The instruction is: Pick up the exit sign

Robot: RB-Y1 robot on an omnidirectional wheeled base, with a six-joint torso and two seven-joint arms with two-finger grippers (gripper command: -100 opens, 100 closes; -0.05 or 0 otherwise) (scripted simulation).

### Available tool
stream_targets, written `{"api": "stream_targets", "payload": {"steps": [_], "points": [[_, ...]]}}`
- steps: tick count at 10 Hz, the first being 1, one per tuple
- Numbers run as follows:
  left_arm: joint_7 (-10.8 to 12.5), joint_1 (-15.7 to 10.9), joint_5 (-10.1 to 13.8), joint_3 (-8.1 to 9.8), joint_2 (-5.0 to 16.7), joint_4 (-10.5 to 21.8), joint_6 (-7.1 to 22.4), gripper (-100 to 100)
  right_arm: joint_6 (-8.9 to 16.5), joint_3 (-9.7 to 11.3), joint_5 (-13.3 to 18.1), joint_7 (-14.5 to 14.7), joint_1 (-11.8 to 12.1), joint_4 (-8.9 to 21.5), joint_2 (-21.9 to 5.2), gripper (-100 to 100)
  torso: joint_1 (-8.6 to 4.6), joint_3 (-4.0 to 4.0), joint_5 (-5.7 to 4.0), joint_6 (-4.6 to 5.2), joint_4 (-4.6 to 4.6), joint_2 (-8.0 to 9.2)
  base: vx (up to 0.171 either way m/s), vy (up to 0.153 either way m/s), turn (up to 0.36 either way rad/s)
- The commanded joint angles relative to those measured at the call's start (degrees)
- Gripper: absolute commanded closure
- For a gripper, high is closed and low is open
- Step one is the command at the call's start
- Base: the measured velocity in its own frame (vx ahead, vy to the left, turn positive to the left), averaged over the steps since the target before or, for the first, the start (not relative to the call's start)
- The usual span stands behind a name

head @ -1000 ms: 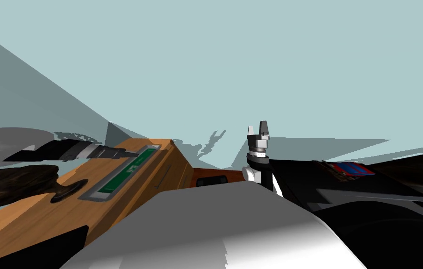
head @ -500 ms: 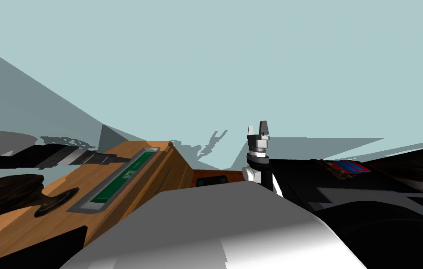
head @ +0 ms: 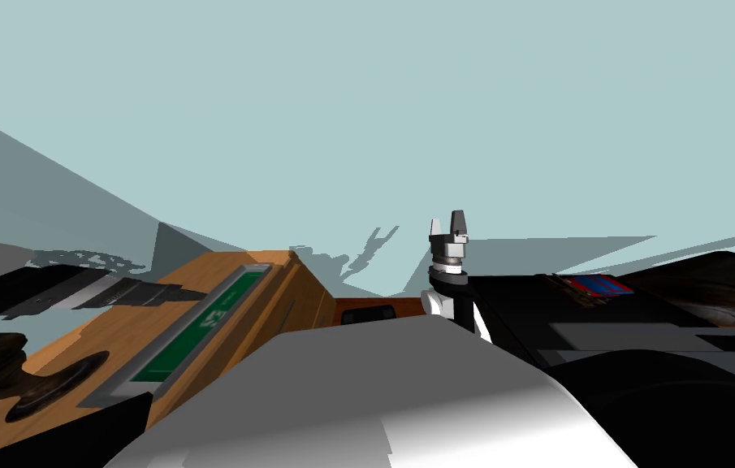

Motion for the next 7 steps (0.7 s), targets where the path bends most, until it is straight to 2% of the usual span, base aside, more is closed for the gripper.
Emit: {"api": "stream_targets", "payload": {"steps": [1,2,3,4,7], "points": [[1.0,0.7,-0.8,-2.46,-0.4,0.8,-0.3,-100,0.0,0.0,0.0,0.0,0.0,0.0,0.0,0,0.00,0.00,0.00,0.00,0.00,0.00,0.030,0.018,-0.062],[1.0,0.3,-0.5,-1.35,0.2,-0.6,0.3,-100,0.0,0.0,0.0,0.0,0.0,0.0,0.0,0,-0.01,0.00,0.00,0.02,0.00,0.00,0.015,0.011,-0.017],[1.2,0.3,-0.5,-1.53,0.2,-0.6,0.3,0,0.0,0.0,0.0,0.0,0.0,0.0,0.0,0,-0.04,0.03,-0.01,0.00,0.01,0.05,0.000,0.000,0.000],[1.0,1.7,-0.3,-0.83,-1.5,-0.1,1.7,-100,0.0,0.0,0.0,0.0,0.0,0.0,0.0,0,-0.08,0.06,-0.02,0.00,0.02,0.09,-0.004,-0.011,0.022],[0.9,2.4,-0.2,-0.49,-2.4,0.2,2.5,-100,0.0,0.0,0.0,0.0,0.0,0.0,0.0,0,-0.16,0.09,-0.04,0.00,0.04,0.16,-0.008,-0.017,0.012]]}}
